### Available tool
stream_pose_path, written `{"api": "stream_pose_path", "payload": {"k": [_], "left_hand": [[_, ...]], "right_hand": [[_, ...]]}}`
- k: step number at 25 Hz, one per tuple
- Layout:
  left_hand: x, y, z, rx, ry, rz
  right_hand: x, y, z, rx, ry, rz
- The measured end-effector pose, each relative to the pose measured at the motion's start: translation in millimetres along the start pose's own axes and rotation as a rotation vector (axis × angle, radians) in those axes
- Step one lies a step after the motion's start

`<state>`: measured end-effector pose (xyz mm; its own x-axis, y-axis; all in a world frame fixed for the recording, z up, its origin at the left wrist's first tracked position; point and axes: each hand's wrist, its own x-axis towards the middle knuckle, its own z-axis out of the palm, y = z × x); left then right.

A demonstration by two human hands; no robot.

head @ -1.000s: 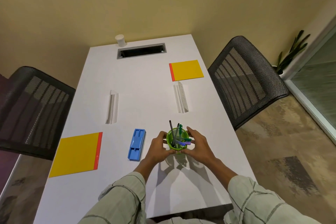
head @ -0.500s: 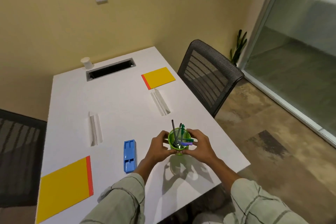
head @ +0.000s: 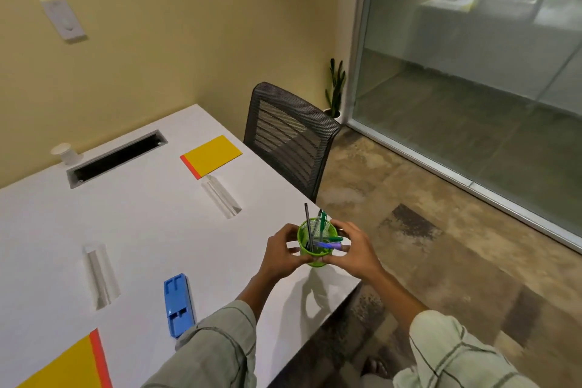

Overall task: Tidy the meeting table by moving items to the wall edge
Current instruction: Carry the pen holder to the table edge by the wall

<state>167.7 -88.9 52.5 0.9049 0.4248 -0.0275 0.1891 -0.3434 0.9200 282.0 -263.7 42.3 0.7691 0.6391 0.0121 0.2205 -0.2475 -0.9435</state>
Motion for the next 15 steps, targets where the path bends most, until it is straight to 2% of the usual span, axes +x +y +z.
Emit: {"api": "stream_pose_path", "payload": {"k": [9,15], "left_hand": [[57.2,50.6,115.9,-0.072,-0.073,-0.017],[99.1,87.5,205.0,-0.106,-0.068,-0.038]], "right_hand": [[4.5,37.6,-125.2,-0.045,0.116,0.005],[18.6,72.7,-225.9,-0.083,0.111,-0.003]]}}
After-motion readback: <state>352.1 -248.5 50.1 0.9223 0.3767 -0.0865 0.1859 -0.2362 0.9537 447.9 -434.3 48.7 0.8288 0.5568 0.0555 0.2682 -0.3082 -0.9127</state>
